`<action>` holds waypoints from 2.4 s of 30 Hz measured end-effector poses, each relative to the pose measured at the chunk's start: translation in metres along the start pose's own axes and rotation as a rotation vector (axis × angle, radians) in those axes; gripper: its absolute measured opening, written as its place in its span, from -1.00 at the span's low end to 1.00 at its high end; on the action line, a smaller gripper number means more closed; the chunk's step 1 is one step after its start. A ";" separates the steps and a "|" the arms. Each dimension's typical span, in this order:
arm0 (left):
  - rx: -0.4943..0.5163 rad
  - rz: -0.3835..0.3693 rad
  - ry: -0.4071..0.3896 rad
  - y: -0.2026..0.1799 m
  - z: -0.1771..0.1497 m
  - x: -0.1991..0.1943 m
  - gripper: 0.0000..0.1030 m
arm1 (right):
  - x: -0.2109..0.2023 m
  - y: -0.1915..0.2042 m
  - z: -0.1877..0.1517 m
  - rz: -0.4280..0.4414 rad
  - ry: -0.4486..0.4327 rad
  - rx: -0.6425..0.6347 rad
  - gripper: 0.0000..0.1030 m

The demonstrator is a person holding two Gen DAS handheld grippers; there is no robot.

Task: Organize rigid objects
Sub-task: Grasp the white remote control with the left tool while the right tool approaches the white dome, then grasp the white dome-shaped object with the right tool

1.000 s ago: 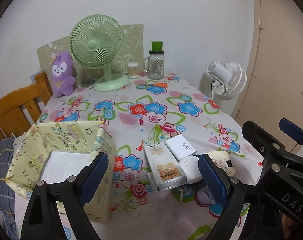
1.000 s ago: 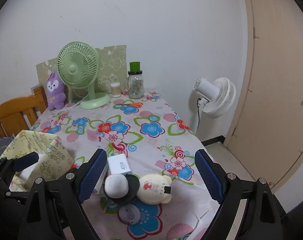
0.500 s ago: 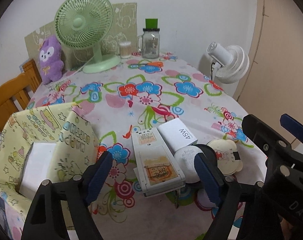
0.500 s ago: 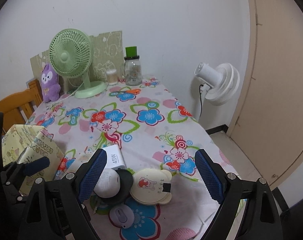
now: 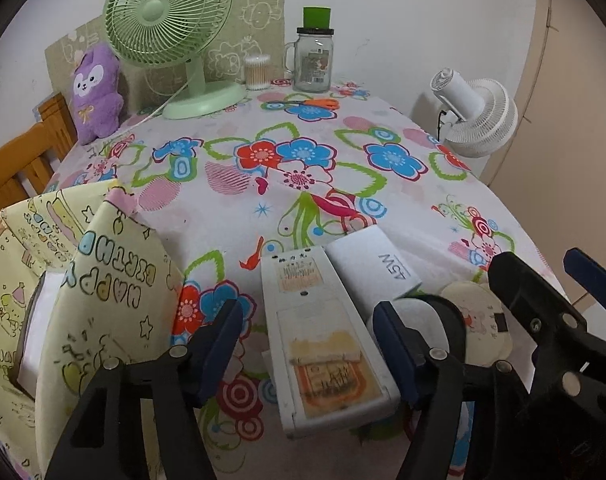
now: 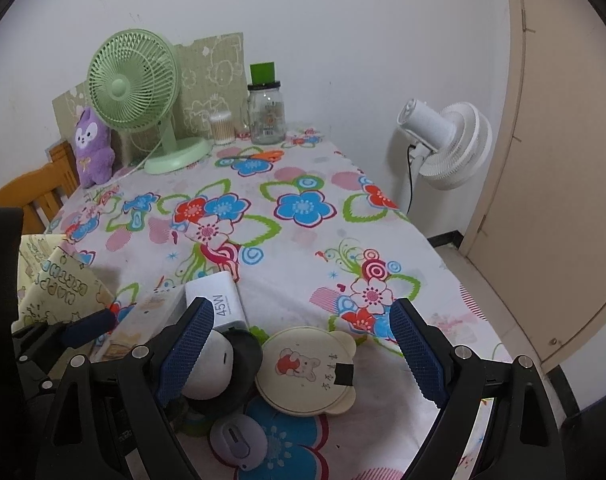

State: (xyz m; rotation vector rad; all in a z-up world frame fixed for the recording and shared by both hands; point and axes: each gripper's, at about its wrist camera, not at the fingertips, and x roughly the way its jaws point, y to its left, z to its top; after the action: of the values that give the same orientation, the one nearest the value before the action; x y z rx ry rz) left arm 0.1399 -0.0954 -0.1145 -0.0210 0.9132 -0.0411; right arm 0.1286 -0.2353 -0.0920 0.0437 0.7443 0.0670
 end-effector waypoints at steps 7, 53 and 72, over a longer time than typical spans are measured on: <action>-0.014 -0.036 0.053 0.005 -0.001 0.015 0.01 | 0.014 0.004 -0.001 0.008 0.031 -0.001 0.78; 0.036 -0.012 -0.021 0.011 -0.020 0.007 -0.13 | 0.047 0.043 -0.020 0.082 0.178 0.005 0.03; 0.071 -0.012 -0.107 0.002 -0.012 -0.040 -0.13 | 0.001 0.037 -0.006 0.066 0.085 0.018 0.03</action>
State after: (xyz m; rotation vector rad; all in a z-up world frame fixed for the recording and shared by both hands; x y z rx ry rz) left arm 0.1061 -0.0915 -0.0907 0.0373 0.8039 -0.0826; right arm 0.1240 -0.1987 -0.0948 0.0827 0.8283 0.1261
